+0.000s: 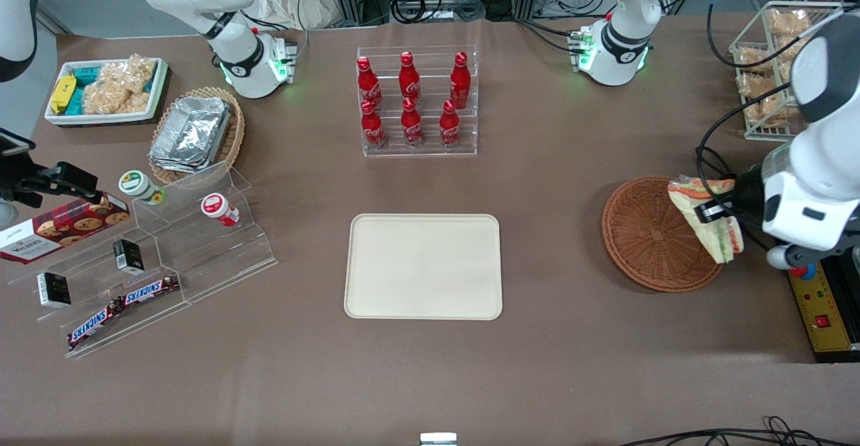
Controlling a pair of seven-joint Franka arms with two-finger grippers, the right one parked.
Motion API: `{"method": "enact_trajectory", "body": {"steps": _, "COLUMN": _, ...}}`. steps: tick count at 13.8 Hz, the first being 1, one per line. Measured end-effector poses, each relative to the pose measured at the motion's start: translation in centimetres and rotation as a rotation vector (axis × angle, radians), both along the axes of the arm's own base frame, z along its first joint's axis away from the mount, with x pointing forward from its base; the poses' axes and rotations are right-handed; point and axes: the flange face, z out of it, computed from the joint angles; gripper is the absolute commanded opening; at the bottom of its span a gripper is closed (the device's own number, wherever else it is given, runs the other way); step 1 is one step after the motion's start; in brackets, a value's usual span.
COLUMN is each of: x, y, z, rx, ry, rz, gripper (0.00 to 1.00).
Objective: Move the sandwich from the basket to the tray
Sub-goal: 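Lift the sandwich and carry it over the cream tray, then lower the sandwich onto the tray and open the left gripper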
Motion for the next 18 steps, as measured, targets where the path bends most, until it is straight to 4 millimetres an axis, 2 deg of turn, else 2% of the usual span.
{"method": "enact_trajectory", "body": {"steps": 1, "x": 0.0, "y": -0.6, "z": 0.5, "rx": -0.011, "ry": -0.011, "rz": -0.041, "gripper": 0.0}}
{"method": "enact_trajectory", "body": {"steps": 2, "x": -0.1, "y": -2.1, "z": 0.5, "rx": -0.021, "ry": -0.011, "rz": -0.087, "gripper": 0.0}}
{"method": "enact_trajectory", "body": {"steps": 3, "x": -0.1, "y": -4.3, "z": -0.1, "rx": -0.035, "ry": -0.006, "rz": -0.133, "gripper": 0.0}}
{"method": "enact_trajectory", "body": {"steps": 5, "x": -0.1, "y": -11.1, "z": -3.1, "rx": -0.071, "ry": -0.005, "rz": -0.245, "gripper": 0.0}}
{"method": "enact_trajectory", "body": {"steps": 6, "x": -0.2, "y": -15.0, "z": -5.6, "rx": -0.088, "ry": -0.004, "rz": -0.301, "gripper": 0.0}}
{"method": "enact_trajectory", "body": {"steps": 8, "x": -0.9, "y": -22.6, "z": -12.3, "rx": -0.109, "ry": 0.007, "rz": -0.394, "gripper": 0.0}}
{"method": "enact_trajectory", "body": {"steps": 10, "x": -1.8, "y": -28.4, "z": -19.5, "rx": -0.106, "ry": 0.02, "rz": -0.447, "gripper": 0.0}}
{"method": "enact_trajectory", "body": {"steps": 12, "x": -2.4, "y": -32.0, "z": -25.3, "rx": -0.121, "ry": 0.007, "rz": -0.467, "gripper": 0.0}}
{"method": "enact_trajectory", "body": {"steps": 13, "x": -2.4, "y": -32.9, "z": -27.6, "rx": -0.137, "ry": -0.002, "rz": -0.464, "gripper": 0.0}}
{"method": "enact_trajectory", "body": {"steps": 15, "x": -1.7, "y": -33.3, "z": -31.2, "rx": -0.166, "ry": -0.032, "rz": -0.45, "gripper": 0.0}}
{"method": "enact_trajectory", "body": {"steps": 16, "x": -1.3, "y": -33.3, "z": -32.6, "rx": -0.174, "ry": -0.05, "rz": -0.439, "gripper": 0.1}}
{"method": "enact_trajectory", "body": {"steps": 17, "x": -1.0, "y": -33.1, "z": -33.9, "rx": -0.173, "ry": -0.068, "rz": -0.423, "gripper": 0.29}}
{"method": "enact_trajectory", "body": {"steps": 18, "x": -0.9, "y": -33.1, "z": -35.0, "rx": -0.164, "ry": -0.081, "rz": -0.406, "gripper": 0.78}}
